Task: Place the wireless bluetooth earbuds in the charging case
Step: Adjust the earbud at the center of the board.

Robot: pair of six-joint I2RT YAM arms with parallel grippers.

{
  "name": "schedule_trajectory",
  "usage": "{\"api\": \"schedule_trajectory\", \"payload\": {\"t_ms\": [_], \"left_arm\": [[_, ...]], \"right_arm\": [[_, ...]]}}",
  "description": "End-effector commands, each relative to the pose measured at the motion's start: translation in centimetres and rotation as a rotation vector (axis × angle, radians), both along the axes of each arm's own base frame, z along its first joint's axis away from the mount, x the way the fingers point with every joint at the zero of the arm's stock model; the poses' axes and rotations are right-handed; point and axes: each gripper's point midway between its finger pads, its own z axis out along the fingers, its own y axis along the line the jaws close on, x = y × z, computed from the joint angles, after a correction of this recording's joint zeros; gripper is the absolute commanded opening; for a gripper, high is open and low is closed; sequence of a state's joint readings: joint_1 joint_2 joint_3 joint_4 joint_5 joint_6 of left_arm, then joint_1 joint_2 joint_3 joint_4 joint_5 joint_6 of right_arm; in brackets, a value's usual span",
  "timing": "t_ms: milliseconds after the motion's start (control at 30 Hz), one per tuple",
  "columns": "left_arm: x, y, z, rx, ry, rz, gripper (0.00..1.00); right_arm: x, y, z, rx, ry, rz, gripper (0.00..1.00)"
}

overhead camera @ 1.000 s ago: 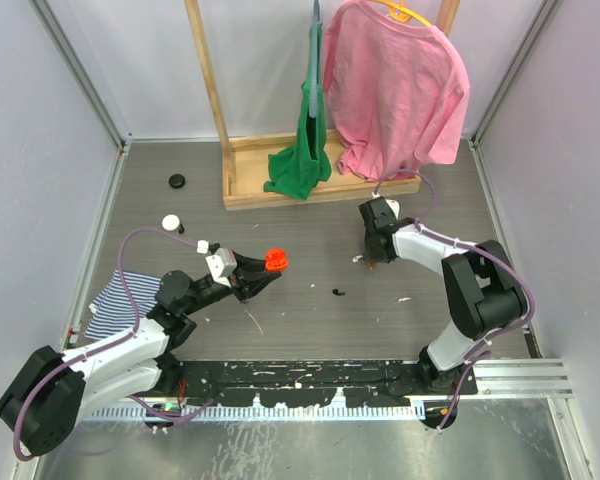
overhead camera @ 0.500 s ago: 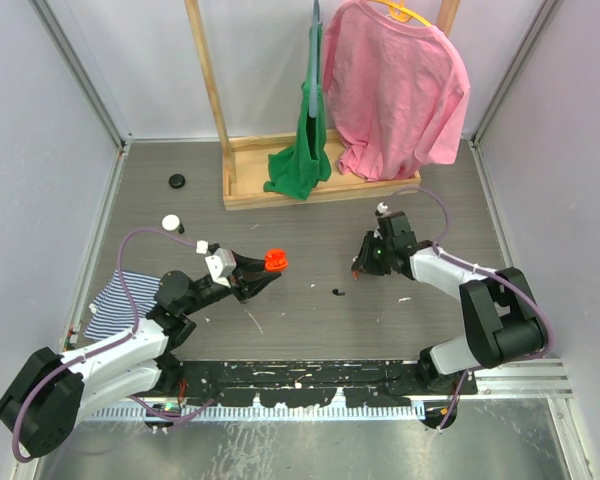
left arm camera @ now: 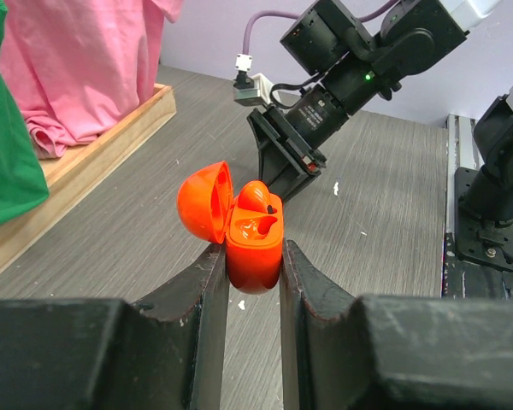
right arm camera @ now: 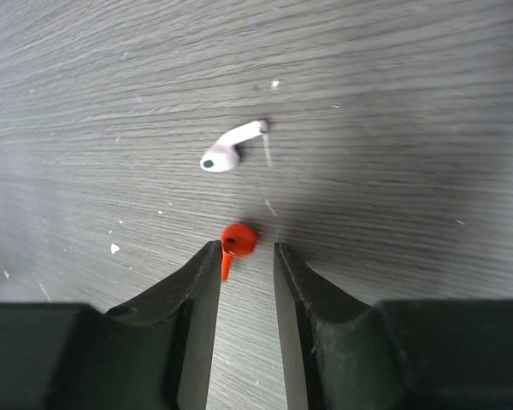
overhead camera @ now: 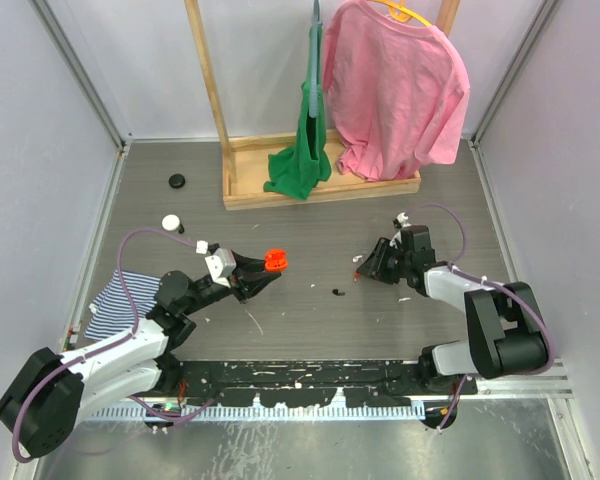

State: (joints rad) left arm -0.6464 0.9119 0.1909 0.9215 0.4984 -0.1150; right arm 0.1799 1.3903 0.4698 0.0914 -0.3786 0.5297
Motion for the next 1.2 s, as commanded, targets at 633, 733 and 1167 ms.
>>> {"api": "schedule_trajectory", "payload": {"t_ms": [633,733,1167], "left_arm": [[0.2,-0.3,2.8,-0.044,-0.068,-0.006,0.00],[0.2,-0.3,2.8,-0.046,-0.068,-0.004,0.00],[0.1,-0.2,3.0,-0.049,-0.070,-0.002,0.00]], "right_arm": [[0.3,-0.4,5.2,-0.330,-0.125,-0.095,0.36],[0.6,0.1,5.3,-0.413,-0.129,-0.110,0.36],[1.2,2.6,3.6,-0.647,-0.069,-0.085,0.37]]}}
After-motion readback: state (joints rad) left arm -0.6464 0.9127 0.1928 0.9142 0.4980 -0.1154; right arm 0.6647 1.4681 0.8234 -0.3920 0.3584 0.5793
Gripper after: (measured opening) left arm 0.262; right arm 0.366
